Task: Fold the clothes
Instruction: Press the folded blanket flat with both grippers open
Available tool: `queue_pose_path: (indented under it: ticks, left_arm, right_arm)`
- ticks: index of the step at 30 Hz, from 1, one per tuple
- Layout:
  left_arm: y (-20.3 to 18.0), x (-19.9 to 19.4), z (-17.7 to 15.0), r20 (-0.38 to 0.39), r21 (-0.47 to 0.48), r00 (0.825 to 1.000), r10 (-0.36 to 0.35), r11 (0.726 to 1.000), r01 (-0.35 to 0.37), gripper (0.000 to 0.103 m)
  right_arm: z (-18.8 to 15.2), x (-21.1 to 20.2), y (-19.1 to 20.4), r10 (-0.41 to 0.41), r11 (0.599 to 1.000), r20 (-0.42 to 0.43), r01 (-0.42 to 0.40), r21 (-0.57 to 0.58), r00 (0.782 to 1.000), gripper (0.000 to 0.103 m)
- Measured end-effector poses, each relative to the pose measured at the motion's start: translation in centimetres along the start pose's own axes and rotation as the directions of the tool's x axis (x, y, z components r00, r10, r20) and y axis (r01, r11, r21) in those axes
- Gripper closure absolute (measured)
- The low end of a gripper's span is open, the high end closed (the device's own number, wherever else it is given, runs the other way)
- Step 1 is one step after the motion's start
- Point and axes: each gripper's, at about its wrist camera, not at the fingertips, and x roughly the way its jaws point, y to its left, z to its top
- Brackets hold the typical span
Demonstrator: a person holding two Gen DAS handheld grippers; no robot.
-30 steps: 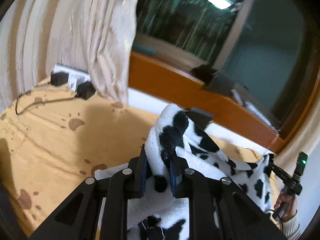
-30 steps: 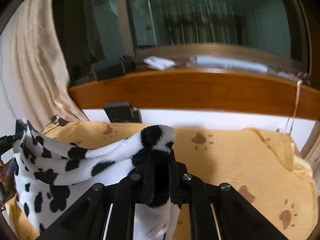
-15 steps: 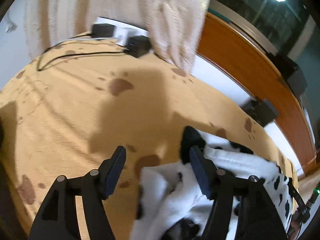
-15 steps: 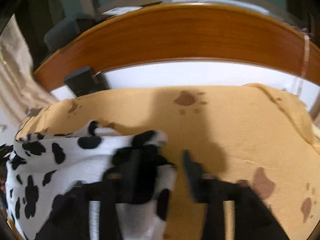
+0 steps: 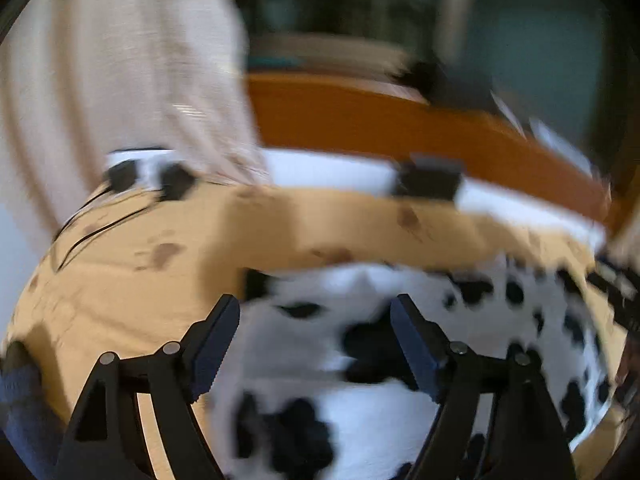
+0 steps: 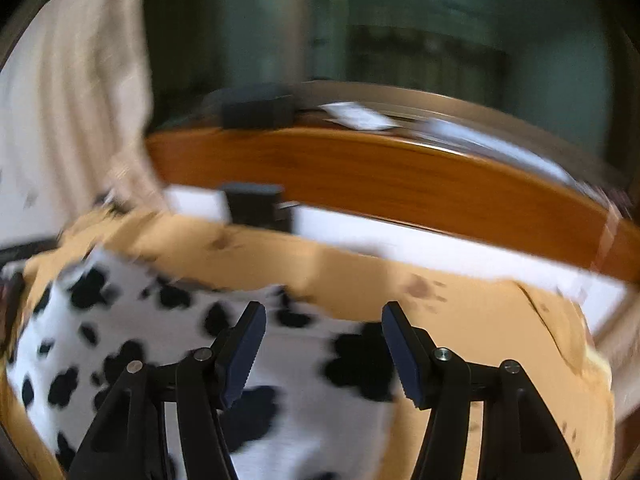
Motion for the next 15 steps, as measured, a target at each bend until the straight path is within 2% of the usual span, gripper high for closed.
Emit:
queue_pose_path:
  ticks: [3, 6, 7, 9, 13, 15]
  left_arm:
    - [-2.4, 3.7, -0.2, -0.088, 0.098, 0.993, 0.082, 0.992, -0.074, 0.021]
    - [-1.0, 7.6, -0.9, -0.199, 0.064, 0.974, 0.106, 0.993, -0.095, 0.017]
    - [-0.2, 8.1, -1.2, -0.209, 0.028, 0.975, 0.079, 0.997, -0.075, 0.013]
    - [1.7, 8.1, -1.3, -0.191, -0.052, 0.981, 0.024, 0.998, -0.035, 0.013]
    - [2.2, 8.4, -1.2, -0.190, -0.048, 0.981, 0.035, 0.998, -0.045, 0.013]
    - [2.0, 8.6, -1.1, -0.197, -0.034, 0.979, 0.056, 0.997, -0.064, 0.013]
  right_arm:
    - [0.2, 2.1, 3.3, 0.037, 0.994, -0.059, -0.043, -0.105, 0.998, 0.040]
    - [-0.7, 6.0, 3.5, 0.048, 0.993, -0.185, -0.066, -0.094, 0.982, 0.040]
    - [-1.1, 7.4, 3.3, 0.051, 0.994, -0.232, -0.073, -0.086, 0.971, 0.040]
    - [-2.5, 9.9, 2.3, 0.076, 0.993, -0.327, -0.103, -0.065, 0.942, 0.035]
    - [-2.7, 9.9, 1.3, 0.122, 0.991, -0.306, -0.135, -0.020, 0.944, 0.034]
    - [-2.6, 9.8, 1.9, 0.087, 0.992, -0.307, -0.110, -0.058, 0.948, 0.033]
